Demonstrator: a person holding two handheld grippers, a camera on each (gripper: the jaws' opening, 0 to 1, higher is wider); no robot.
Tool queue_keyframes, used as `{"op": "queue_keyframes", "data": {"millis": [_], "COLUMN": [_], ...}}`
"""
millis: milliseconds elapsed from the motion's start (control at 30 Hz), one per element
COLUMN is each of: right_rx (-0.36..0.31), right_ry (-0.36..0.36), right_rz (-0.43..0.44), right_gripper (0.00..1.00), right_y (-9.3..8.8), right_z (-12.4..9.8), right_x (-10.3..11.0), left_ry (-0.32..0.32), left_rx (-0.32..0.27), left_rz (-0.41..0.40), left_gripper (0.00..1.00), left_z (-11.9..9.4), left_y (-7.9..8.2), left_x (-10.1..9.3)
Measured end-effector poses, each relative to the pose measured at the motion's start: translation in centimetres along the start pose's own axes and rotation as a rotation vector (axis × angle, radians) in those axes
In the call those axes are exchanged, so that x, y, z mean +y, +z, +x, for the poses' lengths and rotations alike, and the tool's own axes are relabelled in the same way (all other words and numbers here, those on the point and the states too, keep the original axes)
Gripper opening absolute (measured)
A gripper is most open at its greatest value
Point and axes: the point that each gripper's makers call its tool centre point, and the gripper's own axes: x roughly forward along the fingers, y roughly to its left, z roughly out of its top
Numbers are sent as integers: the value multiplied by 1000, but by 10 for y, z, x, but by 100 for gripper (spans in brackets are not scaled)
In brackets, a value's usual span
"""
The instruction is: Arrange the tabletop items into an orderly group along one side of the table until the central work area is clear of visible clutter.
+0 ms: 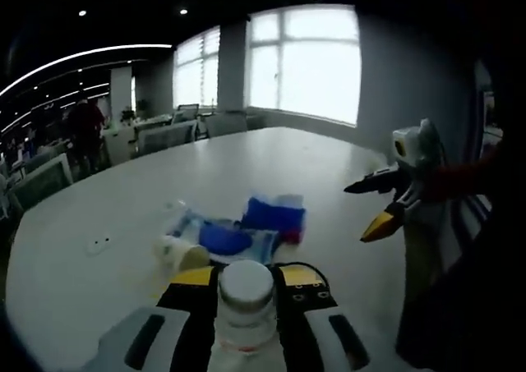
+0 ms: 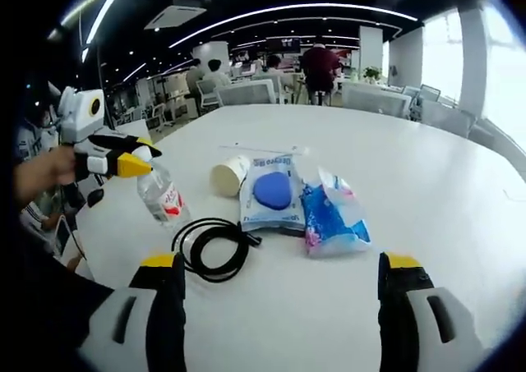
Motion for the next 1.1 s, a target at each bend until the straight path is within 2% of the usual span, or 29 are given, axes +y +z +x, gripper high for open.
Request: {"op": "queue_keyframes", "data": {"millis": [233, 533, 867, 1100], "right_rx": [29, 37, 24, 32], "right_ry": [5, 11, 10, 10], "right_rz": [-10, -23, -13, -10], "right_gripper": [93, 93, 92, 91], "right_y": [-8, -6, 0, -4], "right_z": [1, 7, 11, 10], "right_x": [2, 4, 2, 1], "left_ry": [-5, 8, -5, -9], "left_rx": [-21, -40, 2, 30], "left_rz": [28, 1, -31, -41], "left_gripper": [23, 22, 21, 21], "left_z": [1, 2, -3, -20], "left_y": [1, 1, -2, -8], "left_x": [-1, 3, 12, 29]}}
